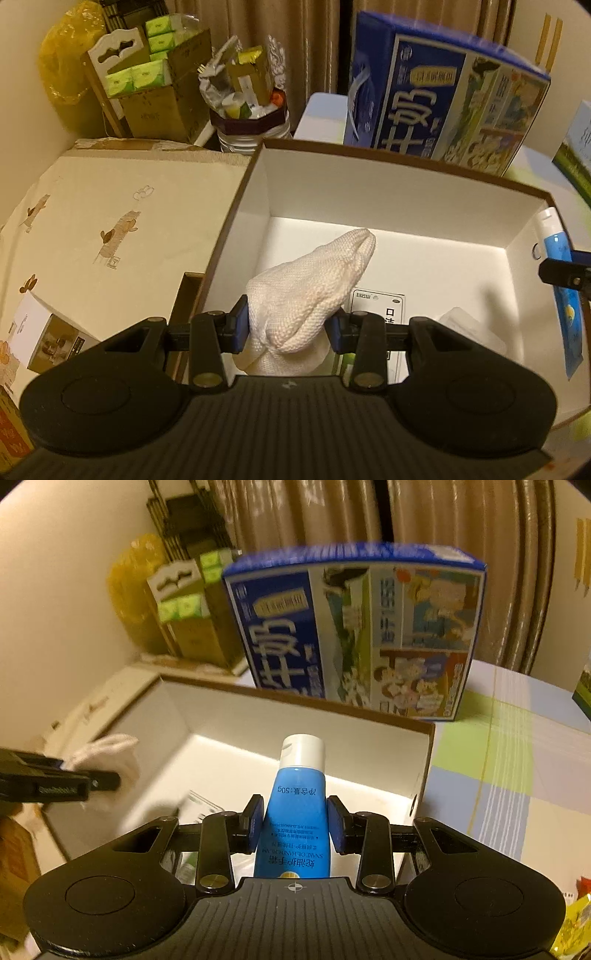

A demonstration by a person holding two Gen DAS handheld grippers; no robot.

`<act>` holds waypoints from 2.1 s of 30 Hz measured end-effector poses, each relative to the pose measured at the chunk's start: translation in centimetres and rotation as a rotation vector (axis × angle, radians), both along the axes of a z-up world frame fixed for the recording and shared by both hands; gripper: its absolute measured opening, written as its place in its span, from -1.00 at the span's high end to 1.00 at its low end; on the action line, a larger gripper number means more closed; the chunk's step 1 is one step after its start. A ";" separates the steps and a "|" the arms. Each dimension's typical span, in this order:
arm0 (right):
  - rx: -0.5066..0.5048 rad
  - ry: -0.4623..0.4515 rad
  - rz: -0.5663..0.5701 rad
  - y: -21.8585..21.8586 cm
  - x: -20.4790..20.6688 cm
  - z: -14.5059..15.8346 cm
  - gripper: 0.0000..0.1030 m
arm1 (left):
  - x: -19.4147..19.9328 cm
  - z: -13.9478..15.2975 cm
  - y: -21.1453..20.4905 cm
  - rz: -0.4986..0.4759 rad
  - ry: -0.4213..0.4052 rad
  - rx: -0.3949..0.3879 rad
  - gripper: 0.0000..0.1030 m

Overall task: Organize objects
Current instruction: 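Carry cloth and toothpaste into the brown box and open both tools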

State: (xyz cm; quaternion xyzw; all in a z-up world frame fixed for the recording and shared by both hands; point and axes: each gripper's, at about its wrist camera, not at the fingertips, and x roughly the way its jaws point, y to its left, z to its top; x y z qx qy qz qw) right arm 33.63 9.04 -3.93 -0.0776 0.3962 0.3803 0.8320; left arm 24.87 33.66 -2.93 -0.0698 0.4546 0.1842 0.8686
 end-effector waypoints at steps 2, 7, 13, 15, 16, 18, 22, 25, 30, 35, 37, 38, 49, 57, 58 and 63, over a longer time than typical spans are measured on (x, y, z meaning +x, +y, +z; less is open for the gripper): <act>-0.037 -0.001 0.008 0.6 0.6 -0.8 0.34 | 0.6 -0.6 0.2 -0.004 0.013 0.001 0.31; -0.128 -0.037 0.053 2.3 1.5 -2.2 0.34 | 2.2 -1.6 0.3 -0.019 0.044 0.011 0.31; -0.202 -0.055 0.091 4.0 2.3 -3.6 0.34 | 3.7 -2.3 0.4 -0.036 0.066 0.022 0.30; -0.214 -0.052 0.099 4.3 2.5 -3.9 0.34 | 4.1 -2.5 0.5 -0.040 0.071 0.024 0.30; -0.223 -0.048 0.103 4.4 2.7 -4.1 0.33 | 4.3 -2.6 0.5 -0.043 0.074 0.024 0.30; -0.235 -0.044 0.100 4.8 2.7 -4.4 0.33 | 4.7 -2.8 0.5 -0.048 0.081 0.026 0.30; -0.231 -0.027 0.086 4.8 3.3 -4.7 0.33 | 5.4 -3.2 0.6 -0.055 0.093 0.027 0.30; -0.216 -0.024 0.081 4.5 3.5 -4.4 0.33 | 5.7 -3.5 0.5 -0.055 0.102 0.028 0.30; -0.190 -0.017 0.074 4.0 3.2 -3.8 0.33 | 6.2 -3.9 0.4 -0.051 0.111 0.031 0.28; -0.159 -0.015 0.072 3.5 2.6 -2.9 0.32 | 6.3 -3.5 0.2 -0.056 0.081 0.034 0.13; -0.140 -0.015 0.067 3.2 2.4 -2.4 0.30 | 6.2 -2.9 -0.1 -0.066 0.058 0.045 -0.18; -0.128 -0.017 0.065 3.0 2.2 -2.1 0.30 | 6.1 -2.7 -0.2 -0.068 0.046 0.050 -0.25; -0.033 -0.039 0.040 1.1 -0.3 0.9 0.02 | 3.9 0.8 -1.1 -0.071 -0.035 0.025 -0.69; 0.028 -0.042 0.021 -1.2 -3.0 2.9 -0.12 | 0.5 3.5 -2.7 -0.088 -0.094 0.004 -0.86; 0.036 -0.041 0.016 -1.5 -3.3 3.0 -0.14 | 0.1 3.7 -3.0 -0.092 -0.100 0.002 -0.87; 0.081 -0.029 -0.012 -3.6 -5.5 4.0 -0.21 | -2.3 4.8 -4.4 -0.101 -0.116 -0.015 -0.91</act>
